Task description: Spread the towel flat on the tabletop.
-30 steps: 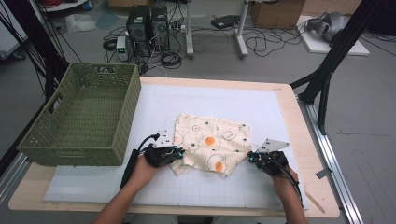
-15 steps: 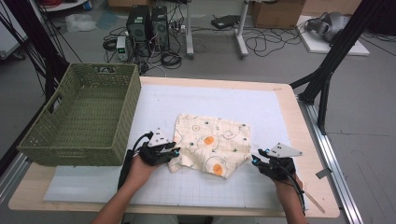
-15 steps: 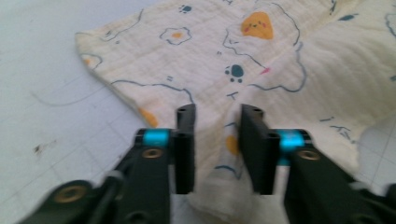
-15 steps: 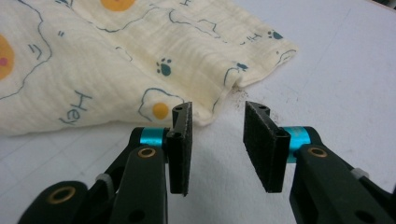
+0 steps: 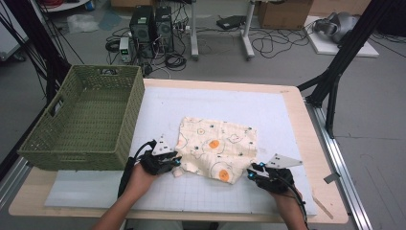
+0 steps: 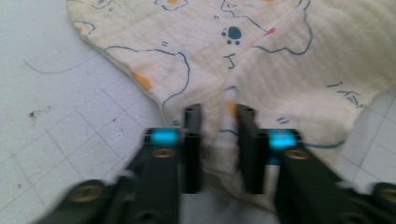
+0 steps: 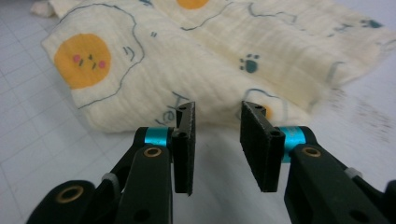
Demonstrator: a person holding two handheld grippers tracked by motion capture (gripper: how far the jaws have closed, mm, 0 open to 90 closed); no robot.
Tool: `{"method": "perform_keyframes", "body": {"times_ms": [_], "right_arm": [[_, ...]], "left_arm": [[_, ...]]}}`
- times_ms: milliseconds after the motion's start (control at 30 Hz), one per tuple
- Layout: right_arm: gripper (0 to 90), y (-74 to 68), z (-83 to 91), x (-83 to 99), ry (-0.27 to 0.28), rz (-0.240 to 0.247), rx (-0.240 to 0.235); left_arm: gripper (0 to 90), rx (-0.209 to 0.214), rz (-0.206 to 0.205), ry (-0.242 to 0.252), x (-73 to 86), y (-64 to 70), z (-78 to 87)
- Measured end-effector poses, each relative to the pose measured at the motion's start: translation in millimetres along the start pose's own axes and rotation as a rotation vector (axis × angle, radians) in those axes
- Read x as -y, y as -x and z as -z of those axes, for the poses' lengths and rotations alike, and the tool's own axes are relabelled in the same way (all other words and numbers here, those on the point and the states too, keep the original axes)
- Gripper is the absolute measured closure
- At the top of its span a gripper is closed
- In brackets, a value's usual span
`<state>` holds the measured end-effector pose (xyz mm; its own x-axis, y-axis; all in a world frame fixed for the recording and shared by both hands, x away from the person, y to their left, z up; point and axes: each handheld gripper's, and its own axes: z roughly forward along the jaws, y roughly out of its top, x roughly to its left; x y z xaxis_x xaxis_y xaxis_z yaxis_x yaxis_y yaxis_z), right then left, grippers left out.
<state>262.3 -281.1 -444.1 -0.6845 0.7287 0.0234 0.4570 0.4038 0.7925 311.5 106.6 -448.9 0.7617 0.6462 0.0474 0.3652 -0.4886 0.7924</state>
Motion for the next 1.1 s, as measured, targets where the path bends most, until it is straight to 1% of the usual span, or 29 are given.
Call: {"method": "perform_keyframes", "body": {"times_ms": [67,133,200,267,300,367,400,433,467,533,567,600,633,667,700,733,767,833,900,1000,1100], "right_arm": [[64.7,-2.1,-8.2,-4.0,-0.007,-0.002,-0.009],[64.6,-5.1,-17.6,-11.6,-0.007,-0.005,-0.013],[63.2,-7.8,-26.2,-19.9,-0.018,0.003,-0.002],[59.4,-10.2,-35.4,-28.1,-0.038,-0.001,-0.006],[57.8,-12.2,-40.1,-31.7,-0.049,0.002,0.001],[52.9,-17.6,-49.2,-37.2,-0.073,0.021,0.016],[52.5,-19.5,-53.5,-38.8,-0.078,0.022,0.018],[52.4,-22.3,-56.6,-39.9,-0.085,0.024,0.031],[52.5,-23.9,-57.7,-41.0,-0.087,0.029,0.042],[53.3,-24.7,-57.8,-41.0,-0.089,0.018,0.046],[54.8,-24.1,-57.5,-40.4,-0.085,0.016,0.044],[62.1,-24.4,-57.0,-39.8,-0.083,0.011,0.044],[73.9,-24.8,-55.8,-39.8,-0.087,0.014,0.032],[83.8,-25.7,-55.4,-39.7,-0.09,0.019,0.009],[86.1,-28.6,-55.0,-39.7,-0.093,0.041,0.01],[86.7,-30.6,-54.0,-40.3,-0.102,0.075,0.019],[86.8,-30.2,-52.2,-40.9,-0.114,0.081,0.017],[86.9,-24.0,-45.6,-39.0,-0.128,0.071,0.028],[86.9,-15.5,-35.3,-34.3,-0.126,0.061,0.045],[86.8,-3.2,-17.8,-29.2,-0.133,0.05,0.078],[86.8,4.7,-4.7,-30.7,-0.129,0.049,0.116]], "left_arm": [[85.3,-0.029,-0.003,0.003,0.0,-0.4,1.0],[85.5,-0.052,0.006,0.013,0.9,-4.0,4.2],[85.4,-0.079,0.026,0.019,2.2,-10.2,9.4],[85.4,-0.105,0.05,0.023,4.4,-18.3,15.4],[85.4,-0.119,0.063,0.029,5.7,-22.4,18.6],[85.4,-0.134,0.082,0.038,8.2,-29.1,23.7],[85.3,-0.138,0.087,0.042,9.1,-31.3,25.4],[85.3,-0.137,0.091,0.044,9.8,-32.7,26.4],[85.2,-0.141,0.091,0.043,10.2,-33.3,27.0],[85.1,-0.144,0.084,0.04,10.3,-33.3,26.9],[85.1,-0.143,0.08,0.039,10.4,-33.0,26.1],[85.1,-0.141,0.083,0.041,10.7,-32.3,25.3],[85.1,-0.139,0.085,0.04,11.0,-32.0,25.0],[85.1,-0.133,0.087,0.042,11.3,-31.4,24.8],[85.1,-0.126,0.088,0.043,11.5,-30.5,24.8],[85.1,-0.116,0.093,0.049,11.7,-29.1,24.6],[85.1,-0.104,0.092,0.051,11.6,-27.8,24.5],[85.0,-0.077,0.088,0.058,10.9,-25.0,24.0],[85.0,-0.053,0.093,0.062,9.9,-22.0,22.4],[84.9,0.0,0.088,0.061,7.8,-14.4,17.7],[84.9,0.019,0.059,0.056,4.3,-4.9,12.5]]}}
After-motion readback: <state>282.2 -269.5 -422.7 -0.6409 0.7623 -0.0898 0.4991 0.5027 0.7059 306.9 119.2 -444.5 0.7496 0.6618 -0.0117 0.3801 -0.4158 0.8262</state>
